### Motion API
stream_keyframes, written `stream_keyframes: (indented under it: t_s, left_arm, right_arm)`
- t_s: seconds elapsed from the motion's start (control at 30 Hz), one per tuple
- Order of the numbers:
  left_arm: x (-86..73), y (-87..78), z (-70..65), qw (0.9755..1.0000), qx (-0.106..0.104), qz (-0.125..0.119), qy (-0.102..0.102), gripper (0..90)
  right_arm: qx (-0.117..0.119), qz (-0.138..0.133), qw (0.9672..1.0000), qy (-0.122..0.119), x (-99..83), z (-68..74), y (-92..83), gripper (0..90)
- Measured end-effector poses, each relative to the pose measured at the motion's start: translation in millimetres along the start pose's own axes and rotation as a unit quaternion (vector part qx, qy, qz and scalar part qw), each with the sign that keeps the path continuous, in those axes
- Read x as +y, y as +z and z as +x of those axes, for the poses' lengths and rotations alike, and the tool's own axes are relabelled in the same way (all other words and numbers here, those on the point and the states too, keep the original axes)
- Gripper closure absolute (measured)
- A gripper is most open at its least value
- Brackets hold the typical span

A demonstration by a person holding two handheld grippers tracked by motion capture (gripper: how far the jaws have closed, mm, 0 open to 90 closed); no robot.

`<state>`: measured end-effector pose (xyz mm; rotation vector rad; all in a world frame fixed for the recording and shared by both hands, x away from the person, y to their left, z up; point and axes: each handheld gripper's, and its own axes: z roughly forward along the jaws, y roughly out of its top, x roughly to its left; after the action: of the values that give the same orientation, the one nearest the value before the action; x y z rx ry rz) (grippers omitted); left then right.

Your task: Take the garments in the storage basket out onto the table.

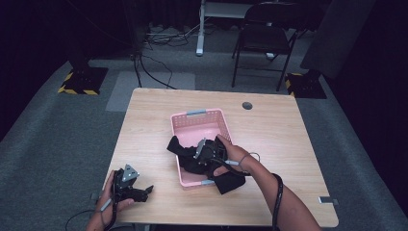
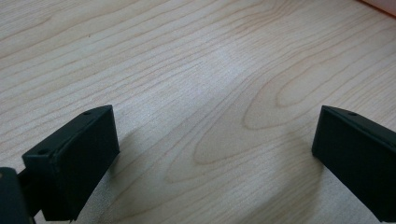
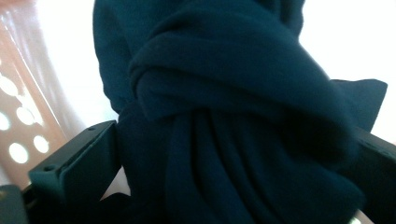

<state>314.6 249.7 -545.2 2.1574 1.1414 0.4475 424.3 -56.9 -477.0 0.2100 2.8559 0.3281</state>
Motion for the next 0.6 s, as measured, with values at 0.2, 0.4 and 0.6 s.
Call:
stream_keyframes:
  t_s: [0.2, 0.4, 0.6]
  left_arm:
    - [0.0, 0.0, 0.0, 1.0000, -0.001, 0.000, 0.001, 0.1]
    - [0.0, 0.1, 0.0, 1.0000, -0.001, -0.001, 0.001, 0.1]
    - [0.0, 0.0, 0.0, 1.0000, -0.001, -0.001, 0.001, 0.1]
  right_arm:
    - [0.033, -0.004, 0.9994, 0.007, 0.6, -6.2, 5.3, 5.1]
    - [0.043, -0.020, 0.9988, 0.016, -2.9, -8.6, 3.8, 10.9]
    - [0.039, -0.043, 0.9979, 0.029, -7.9, -8.2, -0.2, 16.8]
